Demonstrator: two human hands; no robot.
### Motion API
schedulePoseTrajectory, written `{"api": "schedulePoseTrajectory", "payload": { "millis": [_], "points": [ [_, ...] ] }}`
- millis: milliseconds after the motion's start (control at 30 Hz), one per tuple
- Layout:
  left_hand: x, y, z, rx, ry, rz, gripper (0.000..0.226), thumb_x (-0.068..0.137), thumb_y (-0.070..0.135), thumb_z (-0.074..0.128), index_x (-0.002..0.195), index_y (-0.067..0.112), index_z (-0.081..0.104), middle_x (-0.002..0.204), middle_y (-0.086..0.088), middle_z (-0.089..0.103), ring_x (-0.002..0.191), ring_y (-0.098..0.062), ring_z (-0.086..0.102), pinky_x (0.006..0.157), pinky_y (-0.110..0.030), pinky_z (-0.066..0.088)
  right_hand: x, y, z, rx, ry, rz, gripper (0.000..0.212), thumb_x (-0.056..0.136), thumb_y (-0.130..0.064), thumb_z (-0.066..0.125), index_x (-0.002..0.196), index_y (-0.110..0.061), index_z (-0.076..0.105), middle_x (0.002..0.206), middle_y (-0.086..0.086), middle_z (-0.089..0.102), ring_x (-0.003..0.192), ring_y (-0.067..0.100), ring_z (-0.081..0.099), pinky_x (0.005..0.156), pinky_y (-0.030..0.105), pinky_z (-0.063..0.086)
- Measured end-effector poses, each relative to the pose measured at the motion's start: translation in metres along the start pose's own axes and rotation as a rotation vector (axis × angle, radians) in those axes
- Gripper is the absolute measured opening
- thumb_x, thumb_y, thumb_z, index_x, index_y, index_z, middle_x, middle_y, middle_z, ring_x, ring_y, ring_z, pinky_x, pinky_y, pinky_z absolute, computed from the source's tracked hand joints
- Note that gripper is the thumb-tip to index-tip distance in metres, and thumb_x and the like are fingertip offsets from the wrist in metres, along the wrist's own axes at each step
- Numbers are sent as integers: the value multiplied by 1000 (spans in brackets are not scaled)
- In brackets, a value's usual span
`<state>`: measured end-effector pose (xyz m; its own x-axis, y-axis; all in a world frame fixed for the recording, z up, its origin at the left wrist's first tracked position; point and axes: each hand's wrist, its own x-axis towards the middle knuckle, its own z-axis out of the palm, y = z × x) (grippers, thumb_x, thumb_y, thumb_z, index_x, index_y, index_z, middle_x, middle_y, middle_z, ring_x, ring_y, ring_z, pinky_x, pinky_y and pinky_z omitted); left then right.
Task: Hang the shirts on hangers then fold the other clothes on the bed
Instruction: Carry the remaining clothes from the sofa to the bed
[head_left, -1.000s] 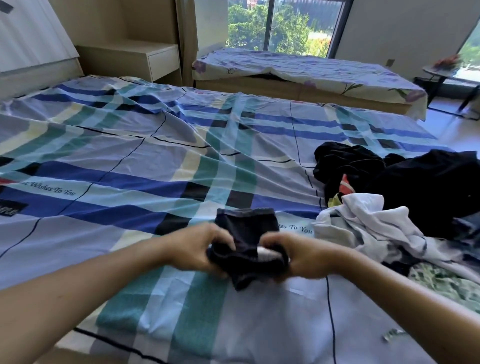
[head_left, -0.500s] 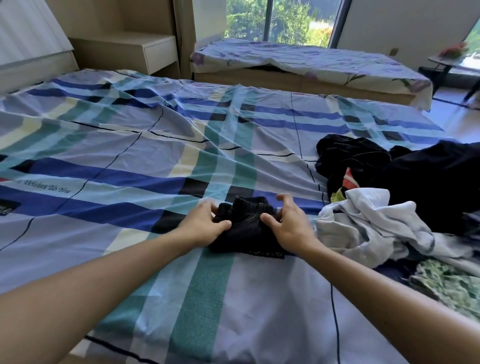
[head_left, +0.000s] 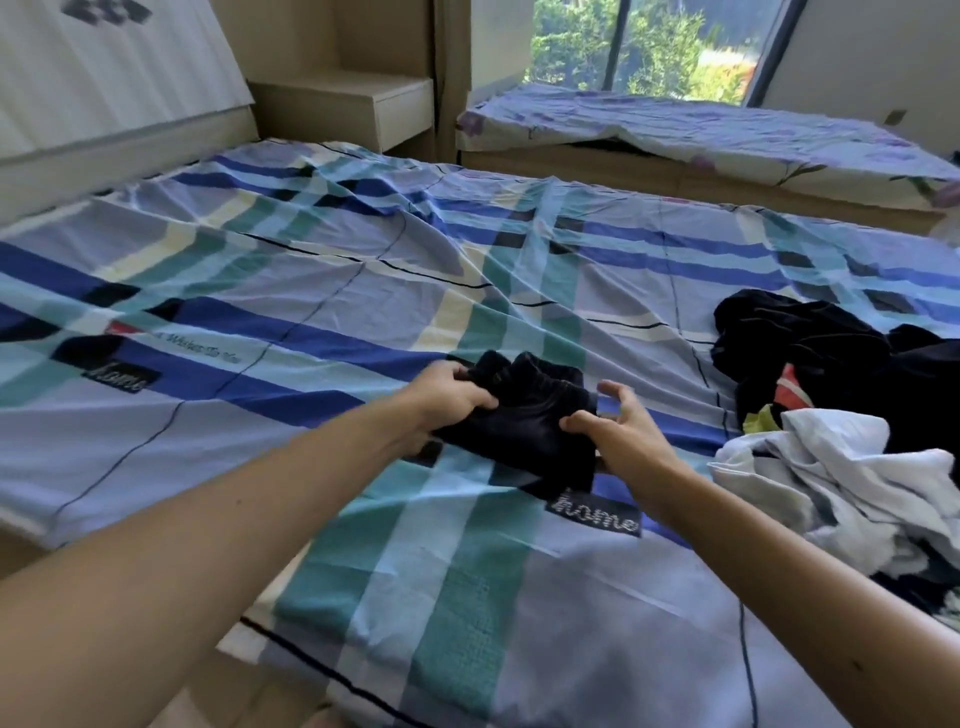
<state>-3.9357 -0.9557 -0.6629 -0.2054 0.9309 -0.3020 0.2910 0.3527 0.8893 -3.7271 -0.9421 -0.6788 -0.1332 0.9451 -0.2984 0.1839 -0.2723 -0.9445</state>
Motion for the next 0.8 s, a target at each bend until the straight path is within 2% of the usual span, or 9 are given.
{"api": "schedulePoseTrajectory", "payload": {
  "millis": [67, 167, 333, 400, 467, 533, 600, 700, 800],
  "points": [
    [1, 3, -43, 21, 50, 29, 13, 85, 2, 72, 88, 13, 65, 93, -16, 68, 79, -27, 64, 78, -38, 56, -3, -15, 29, 77, -87, -42, 65, 90, -4, 68, 144, -21, 37, 112, 17, 68, 84, 23, 68, 72, 38, 60],
    [1, -3, -101, 109, 166, 38, 16, 89, 5, 71, 83, 17, 61, 82, -9, 64, 68, -20, 59, 60, -29, 49, 0, -26, 81, 94, -197, -76, 57, 91, -2, 68, 135, -26, 39, 103, 9, 67, 77, 17, 67, 66, 34, 60],
    [15, -54, -164, 174, 350, 10, 20, 88, 6, 72, 106, 8, 64, 101, -11, 66, 88, -25, 61, 71, -31, 47, 20, -15, 175, 12, -200, -131, 44, 89, 1, 66, 119, -22, 44, 92, 9, 59, 65, 18, 62, 55, 36, 58],
    [22, -81, -174, 230, 382, -34, 30, 86, 10, 74, 113, 7, 64, 112, -13, 68, 98, -28, 62, 82, -34, 48, 28, -6, 195, -179, -200, -145, 61, 88, -8, 69, 138, -21, 35, 94, 9, 61, 76, 24, 63, 62, 34, 52],
    [26, -99, -175, 409, 383, -79, 48, 85, 18, 74, 128, 10, 55, 124, -14, 61, 111, -32, 58, 93, -38, 46, 30, 2, 204, -462, -182, -157, 89, 88, -19, 71, 156, -16, 13, 120, 14, 60, 108, 31, 61, 82, 32, 49],
    [29, -105, -178, 716, 498, 55, 53, 82, 21, 73, 128, 13, 50, 125, -14, 53, 116, -37, 52, 97, -43, 45, 24, 8, 207, -681, -67, -277, 100, 86, -26, 71, 159, -14, 4, 142, 13, 43, 130, 32, 46, 102, 40, 44],
    [30, -101, -176, 788, 575, 436, 35, 77, 14, 68, 110, 13, 56, 111, -11, 52, 105, -34, 52, 90, -46, 46, 17, 11, 210, -798, 84, -576, 95, 82, -26, 70, 158, -14, 15, 137, 10, 39, 127, 31, 42, 106, 41, 41],
    [30, -101, -171, 820, 358, 708, 28, 79, 14, 57, 105, 17, 65, 106, -4, 56, 100, -26, 53, 90, -44, 45, 17, 20, 212, -859, 9, -869, 79, 87, -31, 64, 156, -15, 29, 145, 7, 41, 134, 28, 37, 110, 41, 37],
    [33, -125, -172, 982, 122, 567, 61, 89, 45, 36, 141, 20, 56, 149, -6, 48, 140, -31, 39, 114, -45, 33, 23, 37, 214, -999, -183, -745, 68, 102, -42, 45, 161, -20, 20, 168, 4, 14, 156, 25, 6, 124, 47, 14]
  ]
}}
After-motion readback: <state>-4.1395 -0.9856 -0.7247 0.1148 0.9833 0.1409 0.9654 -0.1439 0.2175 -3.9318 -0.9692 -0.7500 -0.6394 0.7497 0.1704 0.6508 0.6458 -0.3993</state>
